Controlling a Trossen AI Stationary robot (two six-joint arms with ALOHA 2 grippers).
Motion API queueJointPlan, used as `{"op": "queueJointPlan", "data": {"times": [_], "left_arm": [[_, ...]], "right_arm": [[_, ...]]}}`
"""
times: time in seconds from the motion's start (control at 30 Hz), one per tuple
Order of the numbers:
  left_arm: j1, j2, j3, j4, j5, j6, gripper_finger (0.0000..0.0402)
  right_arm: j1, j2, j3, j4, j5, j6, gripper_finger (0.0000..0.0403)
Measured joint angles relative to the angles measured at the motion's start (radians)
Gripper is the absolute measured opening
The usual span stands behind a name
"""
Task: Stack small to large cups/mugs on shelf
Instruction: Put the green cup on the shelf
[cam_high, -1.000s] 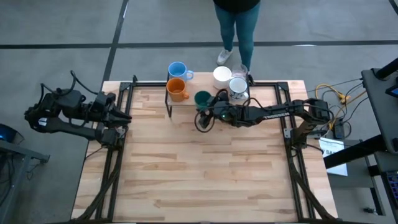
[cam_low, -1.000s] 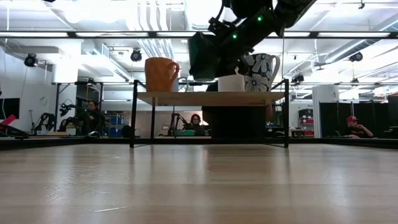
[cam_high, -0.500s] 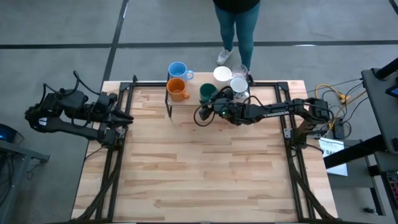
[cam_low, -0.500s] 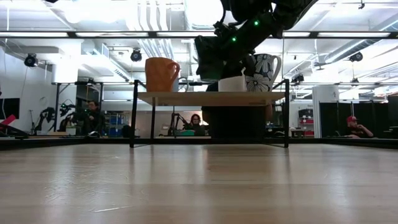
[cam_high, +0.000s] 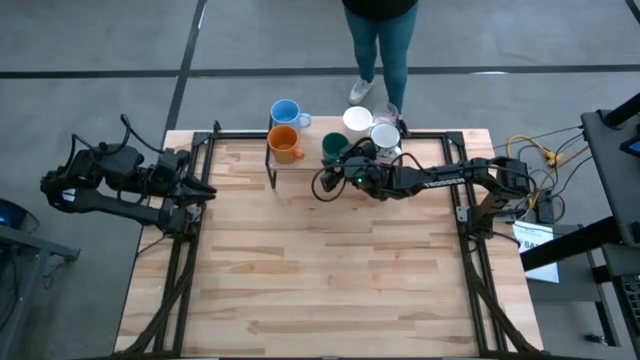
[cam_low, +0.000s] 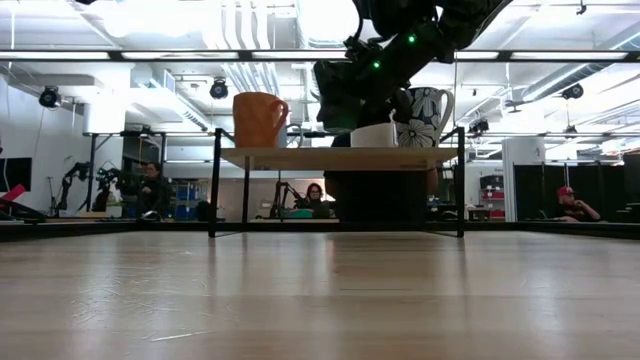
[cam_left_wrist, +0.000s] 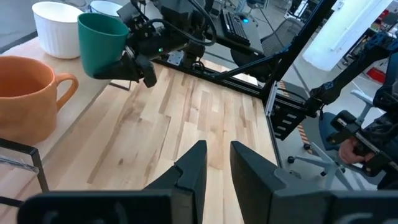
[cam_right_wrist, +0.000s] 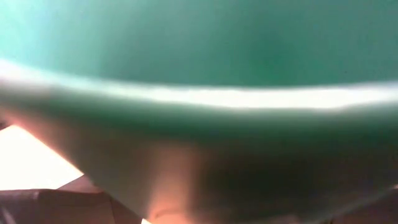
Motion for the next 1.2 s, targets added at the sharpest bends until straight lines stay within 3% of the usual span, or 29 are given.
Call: {"op": "queueJointPlan", "data": {"times": [0.23,1.2], "left_arm": [[0.000,0.003,0.000,0.005,0.000,0.011,0.0057],[0.000,0.005,0.000,0.028,0.000,0.012,0.0057]], "right_arm": [[0.000,0.000,0.000,0.001,-0.053,-0.022,0.0286],[-0.052,0.050,0.003,0.072,-0.089,-0.050,0.0286]]}}
